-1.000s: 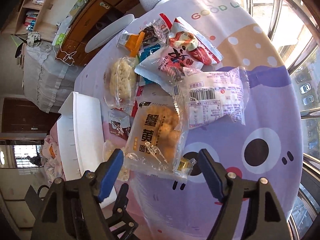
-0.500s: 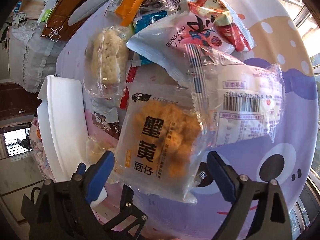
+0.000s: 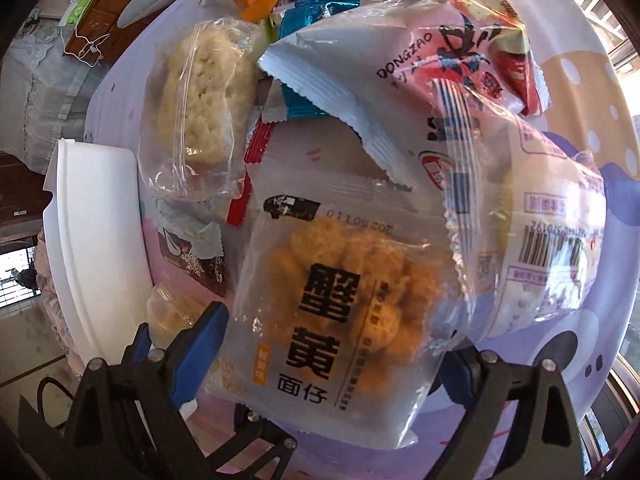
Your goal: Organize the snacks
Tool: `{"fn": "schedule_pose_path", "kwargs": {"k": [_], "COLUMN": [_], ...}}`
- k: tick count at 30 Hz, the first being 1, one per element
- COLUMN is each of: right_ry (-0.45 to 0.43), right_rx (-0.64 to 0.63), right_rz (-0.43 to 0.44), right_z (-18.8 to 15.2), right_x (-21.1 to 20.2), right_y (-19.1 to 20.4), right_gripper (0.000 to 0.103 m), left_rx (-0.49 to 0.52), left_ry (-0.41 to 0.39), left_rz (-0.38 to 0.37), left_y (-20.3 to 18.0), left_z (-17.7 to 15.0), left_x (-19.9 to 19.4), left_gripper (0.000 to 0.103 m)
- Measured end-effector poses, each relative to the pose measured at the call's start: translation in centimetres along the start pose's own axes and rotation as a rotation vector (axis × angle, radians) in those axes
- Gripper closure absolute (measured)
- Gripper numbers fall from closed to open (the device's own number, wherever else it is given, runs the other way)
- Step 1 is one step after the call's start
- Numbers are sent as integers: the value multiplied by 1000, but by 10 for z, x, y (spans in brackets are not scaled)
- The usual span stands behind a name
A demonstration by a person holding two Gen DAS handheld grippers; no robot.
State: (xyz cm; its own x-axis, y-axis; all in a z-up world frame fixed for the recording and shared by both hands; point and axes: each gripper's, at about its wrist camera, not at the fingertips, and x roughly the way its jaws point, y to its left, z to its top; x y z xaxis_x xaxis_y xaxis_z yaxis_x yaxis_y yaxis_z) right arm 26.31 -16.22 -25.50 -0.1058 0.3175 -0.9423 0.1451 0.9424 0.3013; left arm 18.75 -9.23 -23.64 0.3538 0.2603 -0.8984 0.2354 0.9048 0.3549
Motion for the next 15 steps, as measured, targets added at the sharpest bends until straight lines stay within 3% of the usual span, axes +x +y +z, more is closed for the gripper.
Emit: {"fn": "schedule_pose_path", "kwargs": {"k": [8, 15], "right_ry": [-6, -5], "right_rx": [8, 0], "right_rz": [-72, -71], "right_z": [4, 1], "right_x": [9, 6], "right_y": [23, 22], "right_gripper": [15, 20], "left_rx": [-24, -62], "left_ry": [5, 15], "left_rz": [-45, -113], "left_y": [13, 18], "left_z": [4, 3], "left_x": [4, 6], "left_gripper": [28, 48]}}
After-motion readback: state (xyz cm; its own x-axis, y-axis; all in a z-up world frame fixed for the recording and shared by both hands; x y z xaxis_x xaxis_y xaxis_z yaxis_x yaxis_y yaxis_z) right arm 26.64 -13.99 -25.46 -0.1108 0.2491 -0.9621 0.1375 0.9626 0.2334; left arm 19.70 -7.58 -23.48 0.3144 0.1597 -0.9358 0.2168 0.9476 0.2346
